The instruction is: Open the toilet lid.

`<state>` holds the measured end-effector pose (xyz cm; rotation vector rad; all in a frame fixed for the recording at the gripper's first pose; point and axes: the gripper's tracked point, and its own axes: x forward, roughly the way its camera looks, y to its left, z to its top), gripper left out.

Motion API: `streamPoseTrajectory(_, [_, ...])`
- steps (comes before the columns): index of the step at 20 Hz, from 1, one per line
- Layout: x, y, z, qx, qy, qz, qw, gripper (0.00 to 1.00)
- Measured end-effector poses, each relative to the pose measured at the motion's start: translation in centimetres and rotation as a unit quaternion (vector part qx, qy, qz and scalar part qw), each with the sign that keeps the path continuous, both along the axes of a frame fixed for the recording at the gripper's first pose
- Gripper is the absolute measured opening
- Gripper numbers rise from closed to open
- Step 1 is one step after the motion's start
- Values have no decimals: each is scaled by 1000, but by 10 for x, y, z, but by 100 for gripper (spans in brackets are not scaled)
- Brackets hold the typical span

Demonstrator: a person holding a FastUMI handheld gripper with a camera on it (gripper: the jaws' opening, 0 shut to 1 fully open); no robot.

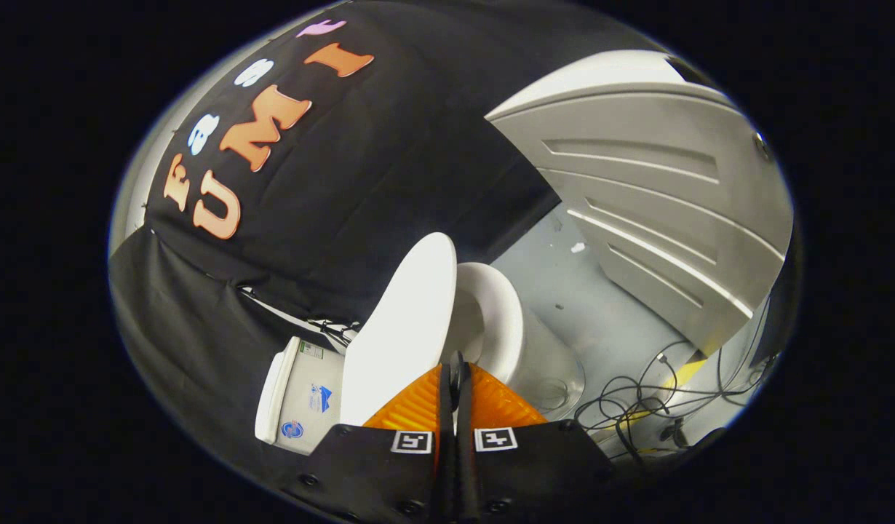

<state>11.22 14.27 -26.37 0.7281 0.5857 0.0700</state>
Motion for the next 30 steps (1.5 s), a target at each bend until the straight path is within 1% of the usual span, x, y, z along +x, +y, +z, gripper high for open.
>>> streamPoseTrajectory(1, [7, 0, 10, -11, -18, -4, 1000, 8])
streamPoseTrajectory(2, [10, 4, 16, -25, -31, 1, 999, 8])
streamPoseTrajectory(5, [6, 20, 44, -84, -63, 26, 994, 8])
streamPoseTrajectory(8, [3, 40, 76, -146, -103, 56, 982, 8])
streamPoseTrajectory(12, [2, 62, 108, -207, -140, 87, 965, 8])
streamPoseTrajectory(15, [-1, 78, 130, -229, -166, 91, 955, 8])
streamPoseTrajectory(19, [-10, 104, 158, -266, -192, 110, 938, 8])
streamPoseTrajectory(21, [-12, 120, 174, -273, -204, 118, 933, 8])
streamPoseTrajectory(24, [-12, 138, 191, -304, -219, 131, 918, 7])
streamPoseTrajectory(26, [-14, 149, 199, -312, -228, 134, 913, 8])
streamPoseTrajectory(30, [-15, 159, 210, -310, -236, 133, 911, 8])
